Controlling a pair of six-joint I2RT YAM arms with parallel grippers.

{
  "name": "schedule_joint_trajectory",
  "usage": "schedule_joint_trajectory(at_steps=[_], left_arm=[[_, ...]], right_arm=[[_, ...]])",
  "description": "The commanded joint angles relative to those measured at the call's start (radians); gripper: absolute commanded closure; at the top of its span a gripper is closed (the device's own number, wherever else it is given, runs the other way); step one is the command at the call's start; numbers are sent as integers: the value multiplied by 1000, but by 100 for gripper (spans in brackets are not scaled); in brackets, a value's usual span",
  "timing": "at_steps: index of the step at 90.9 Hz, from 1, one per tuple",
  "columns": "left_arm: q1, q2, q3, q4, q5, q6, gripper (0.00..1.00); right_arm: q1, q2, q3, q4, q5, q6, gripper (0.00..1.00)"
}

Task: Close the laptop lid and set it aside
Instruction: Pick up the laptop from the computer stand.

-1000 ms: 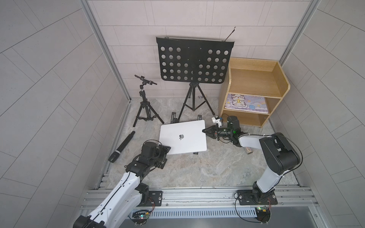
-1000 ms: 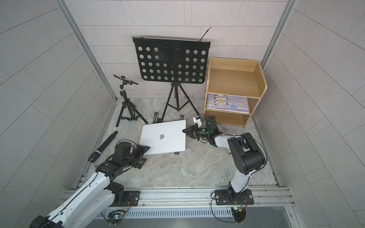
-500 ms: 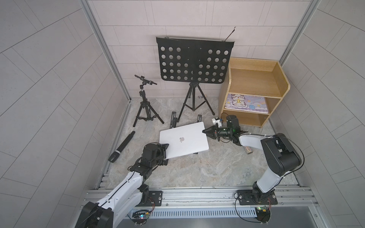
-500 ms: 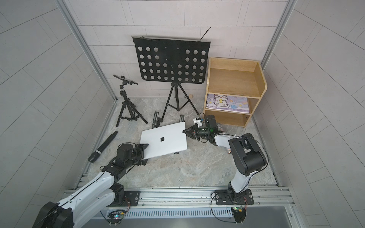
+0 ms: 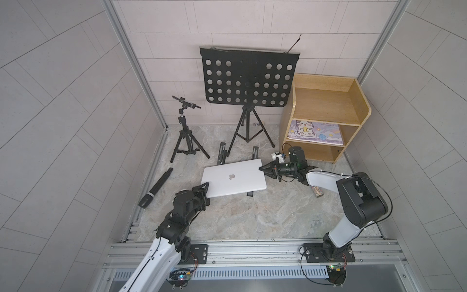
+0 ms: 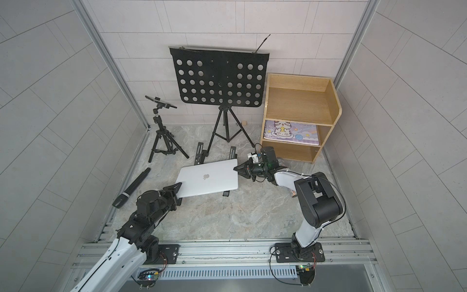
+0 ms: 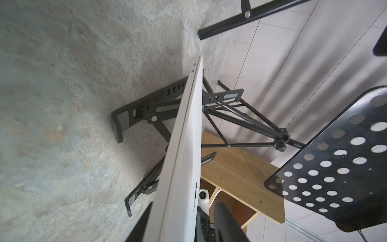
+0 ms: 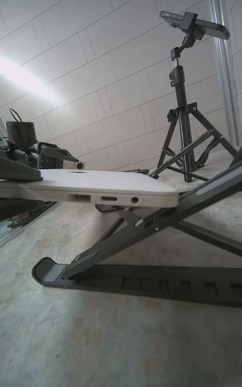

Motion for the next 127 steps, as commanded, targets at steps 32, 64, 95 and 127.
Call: schedule_joint_trajectory(at_steps=[32,64,95,127], left_arm=[[7,34,99,45,-40,30,78],[9,58,209,67,-48,41,100],[22,236,355,376,130,169,100],[94,412,533,508,414,244,100]], right_arm=[[9,-62,44,2,21,-50,97],[9,-100,60,74,28,50,86],[9,-180,139,163,50,266,53],[-34,-306,173,214,33,383,56]])
